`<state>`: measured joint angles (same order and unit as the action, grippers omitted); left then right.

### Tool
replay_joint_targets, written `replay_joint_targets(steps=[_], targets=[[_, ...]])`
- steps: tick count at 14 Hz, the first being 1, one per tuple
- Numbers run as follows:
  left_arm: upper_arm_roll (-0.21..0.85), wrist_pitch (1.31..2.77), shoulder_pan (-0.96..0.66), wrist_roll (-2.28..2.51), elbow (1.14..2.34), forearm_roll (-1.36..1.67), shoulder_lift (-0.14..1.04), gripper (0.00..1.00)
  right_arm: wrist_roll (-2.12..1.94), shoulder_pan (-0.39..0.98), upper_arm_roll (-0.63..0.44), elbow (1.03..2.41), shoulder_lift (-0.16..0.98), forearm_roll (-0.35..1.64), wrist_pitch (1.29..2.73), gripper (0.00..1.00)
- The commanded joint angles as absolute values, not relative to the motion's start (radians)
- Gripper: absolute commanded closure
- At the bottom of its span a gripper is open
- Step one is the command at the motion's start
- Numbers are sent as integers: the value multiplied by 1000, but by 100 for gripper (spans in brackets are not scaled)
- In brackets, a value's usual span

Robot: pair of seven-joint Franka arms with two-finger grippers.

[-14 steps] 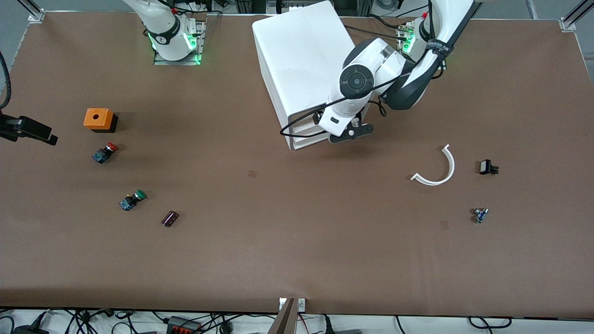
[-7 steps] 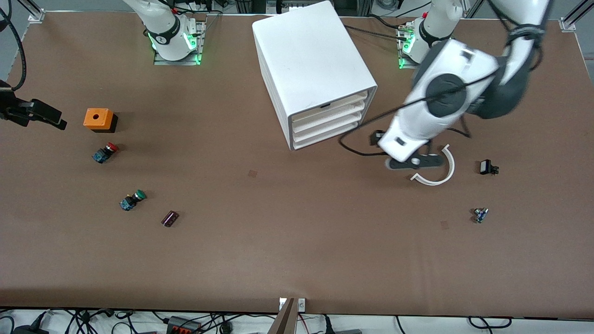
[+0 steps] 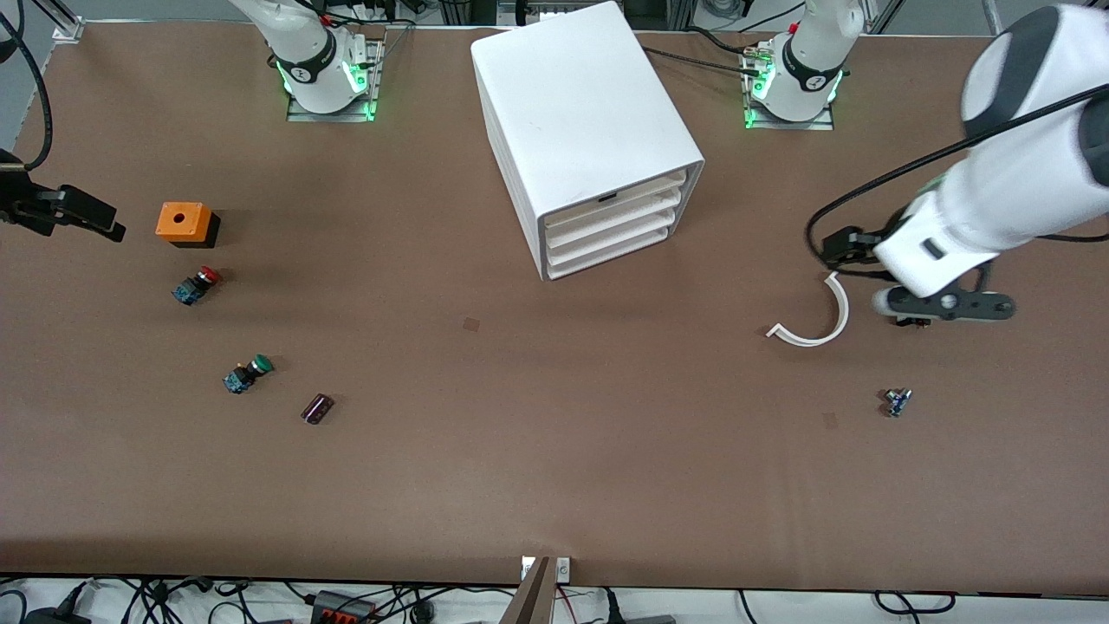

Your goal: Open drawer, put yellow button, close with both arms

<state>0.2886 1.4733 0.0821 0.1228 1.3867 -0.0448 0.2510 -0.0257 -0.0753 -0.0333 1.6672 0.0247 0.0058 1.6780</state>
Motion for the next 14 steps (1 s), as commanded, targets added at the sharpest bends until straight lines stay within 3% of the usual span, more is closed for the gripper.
replay_joint_targets(steps=[1, 3, 4, 14], targets=[[54, 1511, -33, 20, 1530, 50, 105, 0, -44, -80, -29, 1684, 5, -6, 1666, 0], [12, 1673, -35, 20, 1676, 45, -38, 0, -44, -81, -31, 1684, 5, -6, 1660, 0], [12, 1698, -37, 28, 1707, 41, -55, 0, -46, -80, -29, 1686, 3, -6, 1660, 0], [23, 1701, -28, 23, 1700, 40, -26, 0, -48, -72, -26, 1687, -2, -8, 1672, 0]])
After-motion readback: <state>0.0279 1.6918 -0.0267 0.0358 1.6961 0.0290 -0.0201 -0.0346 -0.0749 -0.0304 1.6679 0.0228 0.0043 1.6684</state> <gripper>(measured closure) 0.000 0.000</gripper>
